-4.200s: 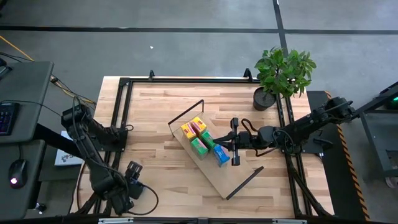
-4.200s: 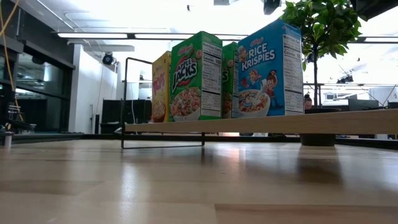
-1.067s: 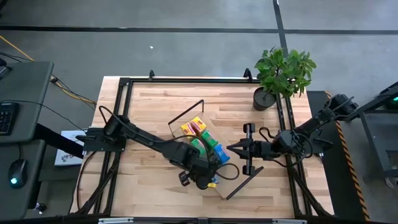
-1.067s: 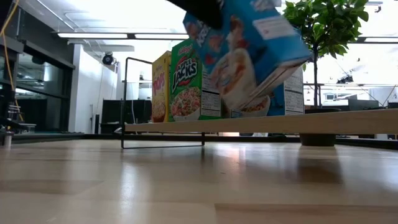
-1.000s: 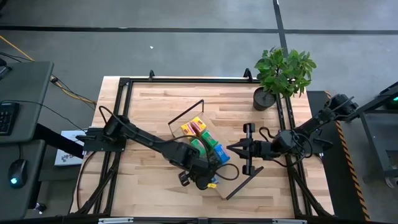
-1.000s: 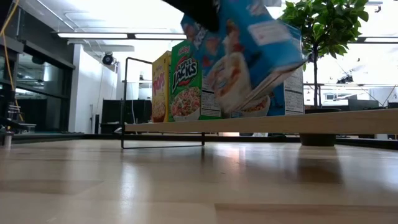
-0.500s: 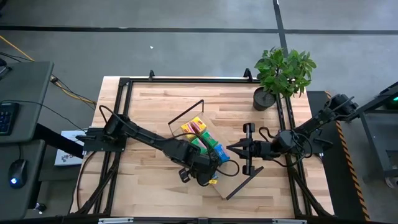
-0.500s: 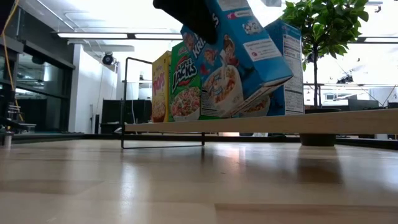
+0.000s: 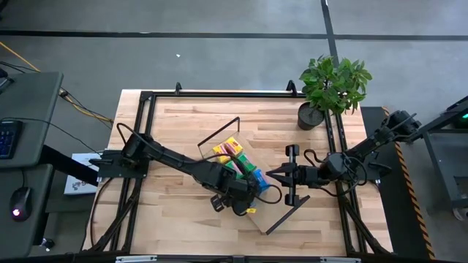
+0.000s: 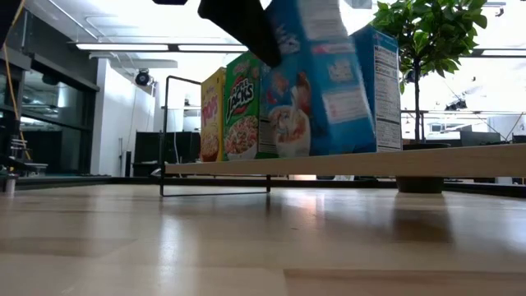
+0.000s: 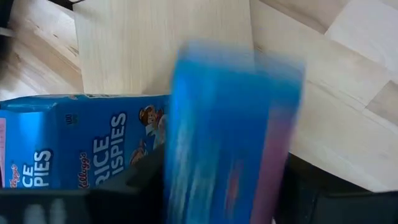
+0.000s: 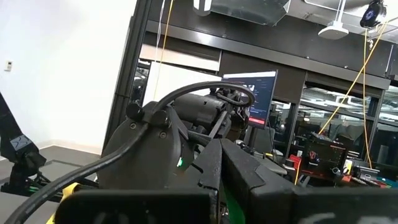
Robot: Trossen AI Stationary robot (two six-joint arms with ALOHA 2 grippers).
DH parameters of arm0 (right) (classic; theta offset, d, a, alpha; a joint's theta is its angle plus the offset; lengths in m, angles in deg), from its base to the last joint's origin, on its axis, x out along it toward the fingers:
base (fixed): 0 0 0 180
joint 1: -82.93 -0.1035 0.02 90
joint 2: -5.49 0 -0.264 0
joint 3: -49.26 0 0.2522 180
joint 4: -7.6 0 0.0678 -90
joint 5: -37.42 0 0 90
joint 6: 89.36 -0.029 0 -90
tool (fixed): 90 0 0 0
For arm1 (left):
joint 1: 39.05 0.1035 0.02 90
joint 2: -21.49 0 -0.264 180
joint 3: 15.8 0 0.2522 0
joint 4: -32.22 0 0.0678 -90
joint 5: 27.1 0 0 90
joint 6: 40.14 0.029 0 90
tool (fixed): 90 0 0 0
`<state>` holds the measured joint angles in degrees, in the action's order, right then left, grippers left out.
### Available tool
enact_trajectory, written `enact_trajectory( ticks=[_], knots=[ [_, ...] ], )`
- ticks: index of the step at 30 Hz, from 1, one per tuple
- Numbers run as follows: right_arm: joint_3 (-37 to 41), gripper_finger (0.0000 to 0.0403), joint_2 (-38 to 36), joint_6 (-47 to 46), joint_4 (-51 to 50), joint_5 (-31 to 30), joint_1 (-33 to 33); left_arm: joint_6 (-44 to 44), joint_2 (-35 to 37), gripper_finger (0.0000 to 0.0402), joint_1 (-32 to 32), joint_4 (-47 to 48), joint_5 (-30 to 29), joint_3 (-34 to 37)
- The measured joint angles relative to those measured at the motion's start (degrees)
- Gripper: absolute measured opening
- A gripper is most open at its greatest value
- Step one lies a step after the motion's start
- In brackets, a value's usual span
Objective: Stack cereal on shelf
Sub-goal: Put the blue cereal box aligned with the other blue cereal box on the shelf
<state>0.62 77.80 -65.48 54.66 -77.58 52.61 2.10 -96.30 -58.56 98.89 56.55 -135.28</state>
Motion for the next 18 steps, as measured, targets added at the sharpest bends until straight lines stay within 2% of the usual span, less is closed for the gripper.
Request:
enact_trajectory(
  ticks=[6,15,18],
  knots=[
    [0.0,0.0,0.0,0.0,0.0,0.0,0.0,0.03,0.0,0.0224,0.0,-0.01,-0.04,0.0],
    [0.0,0.0,0.0,0.0,-0.41,0.0,0.0,1.76,0.0,0.0225,-0.14,-0.68,-0.45,0.0],
    [0.0,0.0,0.0,0.0,-0.61,0.0,0.0,3.41,0.0,0.0225,-0.6,-0.66,-2.24,0.0]
  ],
)
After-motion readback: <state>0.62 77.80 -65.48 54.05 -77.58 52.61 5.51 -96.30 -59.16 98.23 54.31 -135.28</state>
